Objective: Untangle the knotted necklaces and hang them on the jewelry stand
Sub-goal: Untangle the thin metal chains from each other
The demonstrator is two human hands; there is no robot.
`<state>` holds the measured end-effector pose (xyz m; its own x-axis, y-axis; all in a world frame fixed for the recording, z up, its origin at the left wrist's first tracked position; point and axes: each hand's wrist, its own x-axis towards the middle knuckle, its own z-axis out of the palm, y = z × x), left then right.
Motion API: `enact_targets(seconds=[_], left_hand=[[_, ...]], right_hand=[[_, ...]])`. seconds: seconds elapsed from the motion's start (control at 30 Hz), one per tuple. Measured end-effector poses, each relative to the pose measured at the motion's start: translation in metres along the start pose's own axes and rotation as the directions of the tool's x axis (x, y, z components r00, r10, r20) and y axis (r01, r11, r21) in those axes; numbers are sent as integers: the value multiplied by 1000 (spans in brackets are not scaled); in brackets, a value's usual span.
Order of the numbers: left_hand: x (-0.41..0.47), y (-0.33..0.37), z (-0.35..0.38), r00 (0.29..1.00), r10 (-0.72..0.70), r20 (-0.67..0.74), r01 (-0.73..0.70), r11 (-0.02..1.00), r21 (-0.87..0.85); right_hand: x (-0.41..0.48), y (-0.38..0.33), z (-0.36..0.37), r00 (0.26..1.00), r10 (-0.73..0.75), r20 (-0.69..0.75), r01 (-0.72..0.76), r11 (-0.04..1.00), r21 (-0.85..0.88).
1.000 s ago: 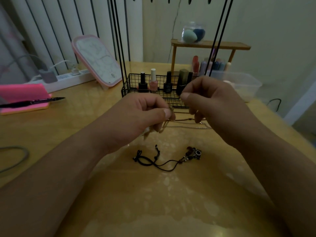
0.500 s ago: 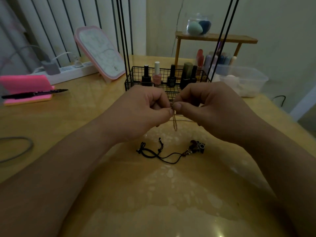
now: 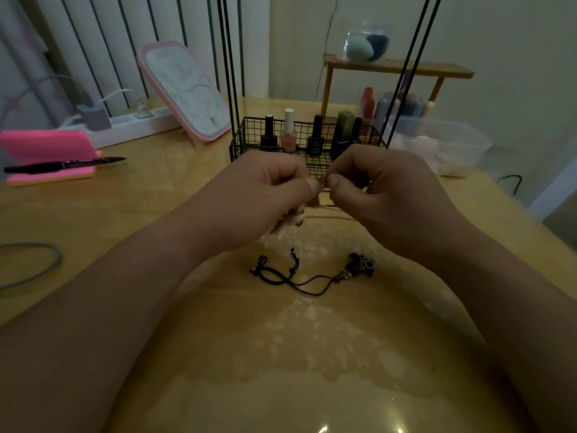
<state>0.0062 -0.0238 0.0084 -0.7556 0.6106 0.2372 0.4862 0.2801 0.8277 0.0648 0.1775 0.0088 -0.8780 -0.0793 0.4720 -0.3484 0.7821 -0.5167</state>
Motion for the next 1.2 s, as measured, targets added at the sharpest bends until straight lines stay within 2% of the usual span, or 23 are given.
enact_targets(seconds=[0.07,0.13,0.33,0.53,0.67,0.77,0.87,1.0,1.2], left_hand=[[0,0,-1,999,-49,15,50,995,-92],[0,1,0,999,-46,19,48,995,-86],[0,-3,1,996,82,-32,-80,995,62],[2,-12,6,961,213,-178,-180,966,186],[2,-11,6,954,226,-195,-176,954,243],[-1,-8,5,965,202,-169,-167,965,201],[-3,-6,8,964,216,-157,-176,956,235],[-3,-5,8,953,248,-175,-195,942,274],[1,-4,5,963,224,-152,-182,951,251]], right_hand=[[1,-1,0,999,41,11,-42,995,94],[2,-1,1,996,64,57,-72,988,140],[2,-1,1,987,96,130,-126,961,245],[4,0,6,944,224,243,-317,823,472],[3,0,4,949,195,249,-291,848,443],[2,-1,3,953,169,253,-267,864,427],[2,-2,1,963,149,225,-222,911,348],[2,-3,0,972,159,175,-215,904,370],[1,3,5,963,143,226,-218,909,355]])
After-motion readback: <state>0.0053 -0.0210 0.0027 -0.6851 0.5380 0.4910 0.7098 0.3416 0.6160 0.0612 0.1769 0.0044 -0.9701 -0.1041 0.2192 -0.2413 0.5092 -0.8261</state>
